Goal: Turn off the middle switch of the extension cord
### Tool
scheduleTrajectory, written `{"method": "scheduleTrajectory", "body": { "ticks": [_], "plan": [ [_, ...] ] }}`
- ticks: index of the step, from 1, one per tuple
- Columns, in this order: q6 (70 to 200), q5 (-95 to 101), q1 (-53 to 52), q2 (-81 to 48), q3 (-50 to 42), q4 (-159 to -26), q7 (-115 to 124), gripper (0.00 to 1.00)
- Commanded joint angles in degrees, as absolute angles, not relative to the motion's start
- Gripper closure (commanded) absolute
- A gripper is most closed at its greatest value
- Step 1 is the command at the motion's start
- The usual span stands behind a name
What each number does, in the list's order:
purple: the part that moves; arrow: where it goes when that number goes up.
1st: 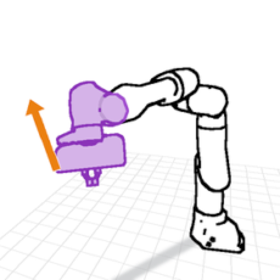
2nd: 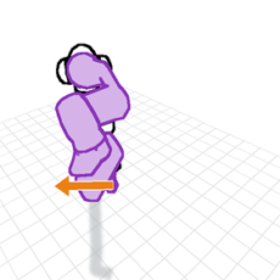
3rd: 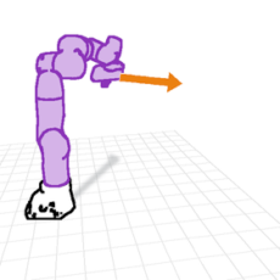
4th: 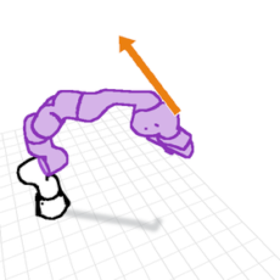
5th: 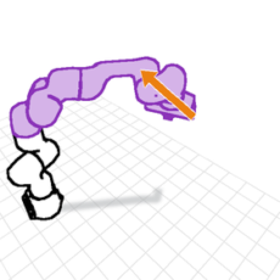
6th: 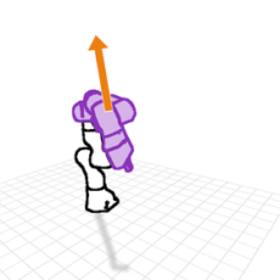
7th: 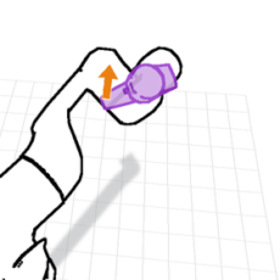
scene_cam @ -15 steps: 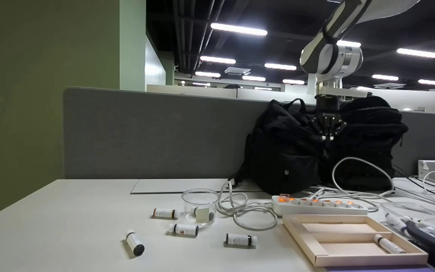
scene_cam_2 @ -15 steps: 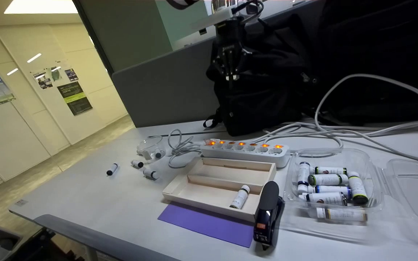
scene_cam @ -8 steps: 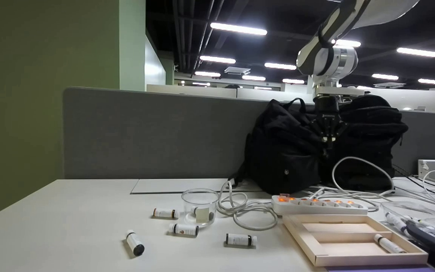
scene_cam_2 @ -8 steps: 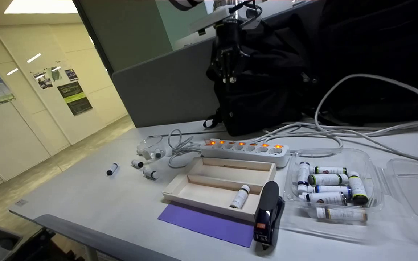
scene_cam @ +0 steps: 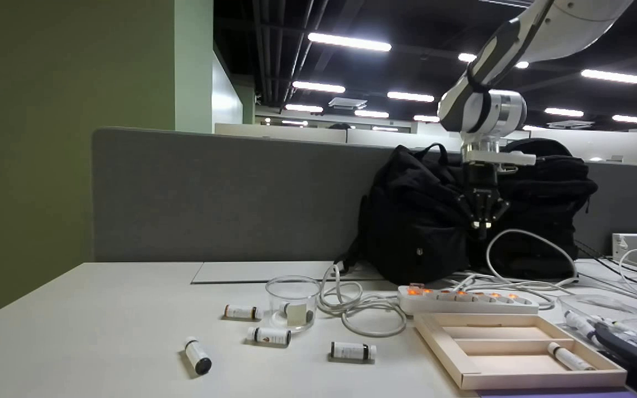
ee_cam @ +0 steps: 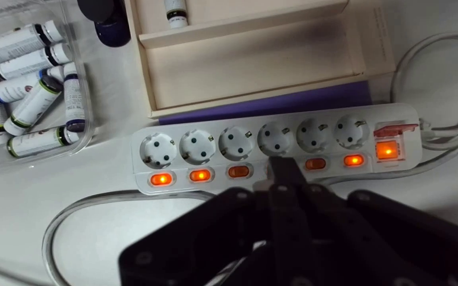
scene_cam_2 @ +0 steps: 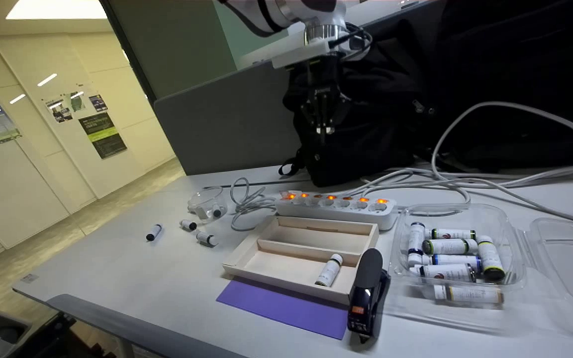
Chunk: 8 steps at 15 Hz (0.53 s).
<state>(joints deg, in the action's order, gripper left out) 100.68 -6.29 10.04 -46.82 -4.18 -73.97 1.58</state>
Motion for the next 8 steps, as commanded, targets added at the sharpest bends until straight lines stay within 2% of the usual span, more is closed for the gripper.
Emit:
{"method": "scheduleTrajectory", "body": {
  "ticks": [1, 8],
  "plan": [
    [104.24, -8.61, 12.33, -49.41, -3.01, -74.13, -1.71, 1.00],
    [103.48, -11.60, 14.58, -53.97, -1.06, -73.44, -7.48, 1.00]
  ]
}}
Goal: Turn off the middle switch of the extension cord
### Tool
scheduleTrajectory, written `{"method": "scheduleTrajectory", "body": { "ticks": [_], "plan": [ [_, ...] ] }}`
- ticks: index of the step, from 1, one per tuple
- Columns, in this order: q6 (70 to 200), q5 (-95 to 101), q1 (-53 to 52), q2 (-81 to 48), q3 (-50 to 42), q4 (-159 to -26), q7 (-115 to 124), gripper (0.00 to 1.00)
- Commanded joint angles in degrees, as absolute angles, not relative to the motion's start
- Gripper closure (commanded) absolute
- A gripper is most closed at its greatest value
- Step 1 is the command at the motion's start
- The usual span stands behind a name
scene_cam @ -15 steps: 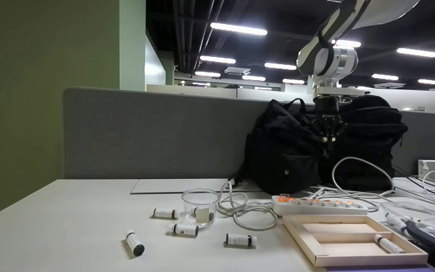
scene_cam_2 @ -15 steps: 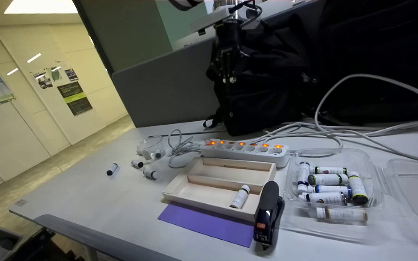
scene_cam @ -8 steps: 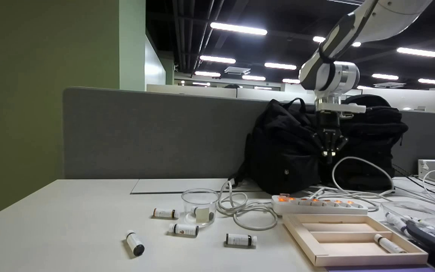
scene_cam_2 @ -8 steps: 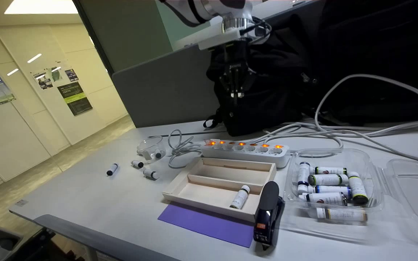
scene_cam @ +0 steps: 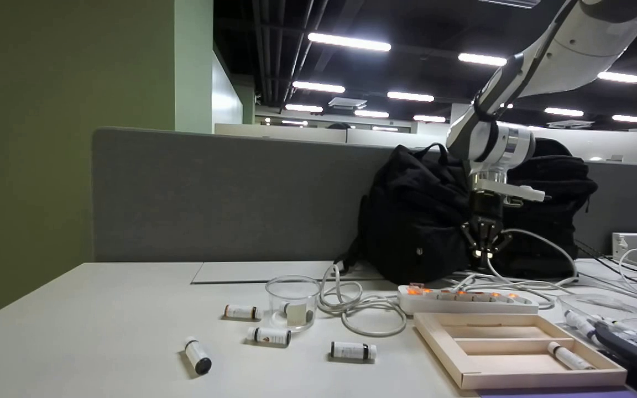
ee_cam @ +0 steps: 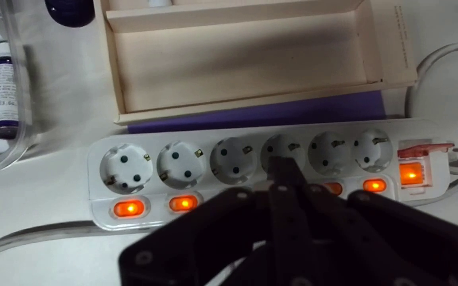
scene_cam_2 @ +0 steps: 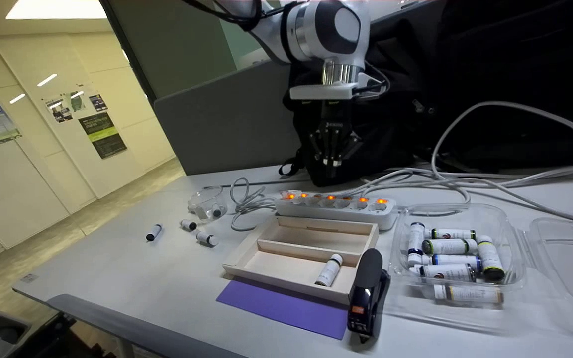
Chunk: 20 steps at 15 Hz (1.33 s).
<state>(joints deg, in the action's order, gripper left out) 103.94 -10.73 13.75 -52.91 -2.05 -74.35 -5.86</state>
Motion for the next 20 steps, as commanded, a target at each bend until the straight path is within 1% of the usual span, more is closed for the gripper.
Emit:
{"method": "scheduleTrajectory", "body": {
  "ticks": [1, 7, 20],
  "plan": [
    [103.75, -11.56, 14.55, -54.45, -0.99, -73.33, -7.91, 1.00],
    [106.42, -10.78, 13.83, -57.58, -0.55, -72.04, -10.08, 1.00],
    [107.58, -10.73, 12.99, -63.10, 0.85, -65.53, -10.31, 1.00]
  ]
}}
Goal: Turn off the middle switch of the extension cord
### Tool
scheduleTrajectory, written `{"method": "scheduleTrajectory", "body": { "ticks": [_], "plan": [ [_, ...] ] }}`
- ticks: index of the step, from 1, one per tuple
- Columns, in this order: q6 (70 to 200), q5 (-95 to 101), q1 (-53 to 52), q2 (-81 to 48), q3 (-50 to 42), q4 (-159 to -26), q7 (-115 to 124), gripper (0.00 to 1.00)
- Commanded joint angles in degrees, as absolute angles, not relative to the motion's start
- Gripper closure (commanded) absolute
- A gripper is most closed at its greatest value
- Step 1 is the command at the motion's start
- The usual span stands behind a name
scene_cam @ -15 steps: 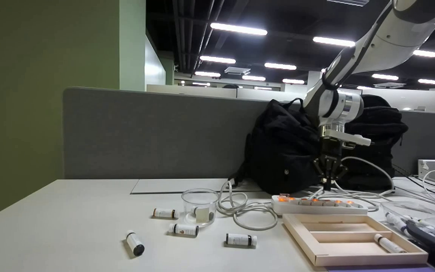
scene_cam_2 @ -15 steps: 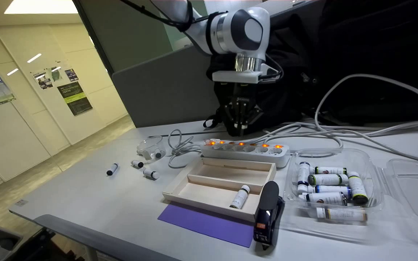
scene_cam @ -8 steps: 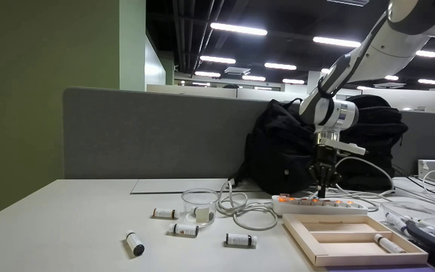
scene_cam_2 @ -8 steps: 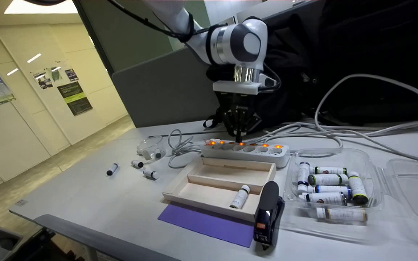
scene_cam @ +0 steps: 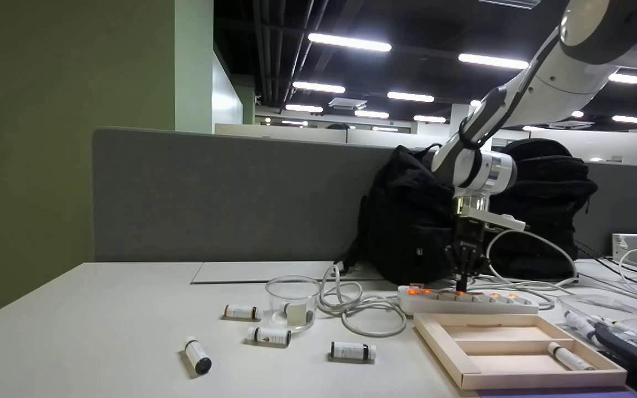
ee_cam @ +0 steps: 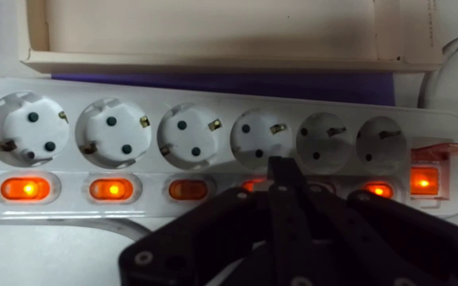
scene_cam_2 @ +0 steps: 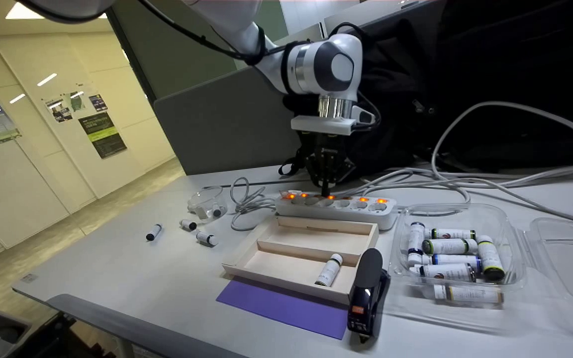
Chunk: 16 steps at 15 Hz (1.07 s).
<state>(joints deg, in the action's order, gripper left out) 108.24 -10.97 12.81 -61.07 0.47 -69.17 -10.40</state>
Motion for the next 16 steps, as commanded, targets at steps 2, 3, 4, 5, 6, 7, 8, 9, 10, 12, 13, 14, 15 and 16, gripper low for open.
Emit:
{"method": "scheduleTrajectory", "body": {
  "ticks": [2, 3, 4, 5, 6, 7, 8, 9, 10, 12, 13, 14, 15, 16],
  "plan": [
    [107.44, -10.72, 12.95, -63.56, 0.89, -64.78, -10.29, 1.00],
    [107.27, -10.80, 13.05, -63.74, 0.96, -64.49, -10.32, 1.00],
    [107.16, -10.87, 13.13, -63.97, 0.98, -64.20, -10.28, 1.00],
    [106.92, -10.94, 13.21, -64.22, 1.03, -63.85, -10.28, 1.00],
    [106.35, -11.20, 13.40, -64.62, 1.21, -63.37, -10.27, 1.00],
    [105.42, -11.45, 13.61, -64.99, 1.40, -62.80, -10.28, 1.00],
    [103.99, -11.71, 13.86, -65.44, 1.63, -62.01, -10.29, 1.00],
    [102.85, -11.74, 13.97, -65.91, 1.68, -61.19, -10.22, 1.00],
    [101.41, -11.59, 14.01, -66.72, 1.55, -59.96, -9.74, 1.00],
    [98.16, -11.72, 14.21, -68.30, 1.54, -57.67, -8.90, 1.00],
    [96.58, -11.80, 14.28, -69.04, 1.48, -56.66, -8.53, 1.00],
    [95.36, -11.71, 14.24, -69.80, 1.28, -55.67, -8.18, 1.00],
    [94.52, -11.72, 14.31, -70.44, 1.23, -54.50, -8.03, 1.00],
    [93.70, -11.73, 14.35, -71.12, 1.16, -53.36, -7.79, 1.00]
  ]
}}
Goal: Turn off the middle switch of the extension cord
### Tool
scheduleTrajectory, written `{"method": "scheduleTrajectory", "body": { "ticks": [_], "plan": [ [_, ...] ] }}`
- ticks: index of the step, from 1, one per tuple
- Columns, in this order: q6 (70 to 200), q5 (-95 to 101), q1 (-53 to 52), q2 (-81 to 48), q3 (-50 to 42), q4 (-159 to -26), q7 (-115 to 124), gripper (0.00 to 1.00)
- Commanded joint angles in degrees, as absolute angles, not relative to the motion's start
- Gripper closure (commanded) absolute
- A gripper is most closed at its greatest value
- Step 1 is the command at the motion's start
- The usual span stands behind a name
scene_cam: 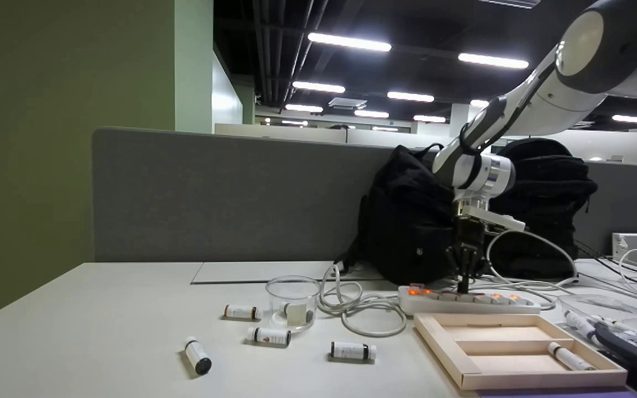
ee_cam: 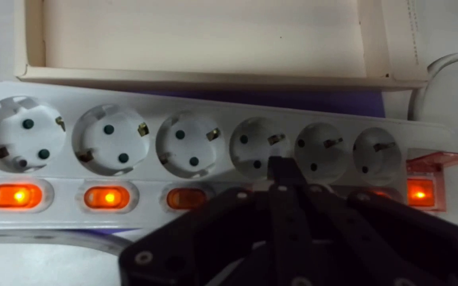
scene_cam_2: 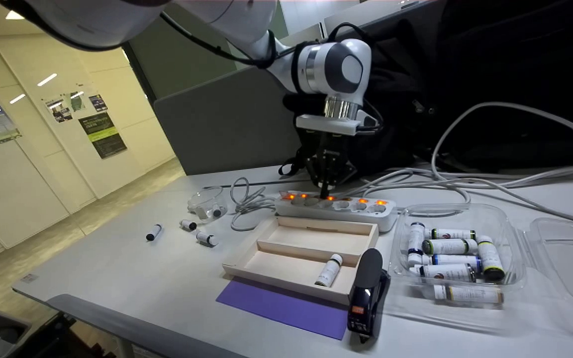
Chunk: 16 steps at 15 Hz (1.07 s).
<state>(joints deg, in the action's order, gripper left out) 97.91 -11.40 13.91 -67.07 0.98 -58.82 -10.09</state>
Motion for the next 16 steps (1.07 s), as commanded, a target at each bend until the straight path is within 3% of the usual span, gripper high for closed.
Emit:
{"method": "scheduleTrajectory", "body": {
  "ticks": [1, 6, 16],
  "plan": [
    [92.90, -11.75, 14.40, -71.79, 1.14, -52.24, -7.62, 1.00],
    [89.03, -12.62, 14.98, -72.29, 1.85, -47.80, -7.84, 1.00],
    [100.84, -10.60, 11.49, -69.45, -0.63, -52.39, -7.83, 1.00]
  ]
}}
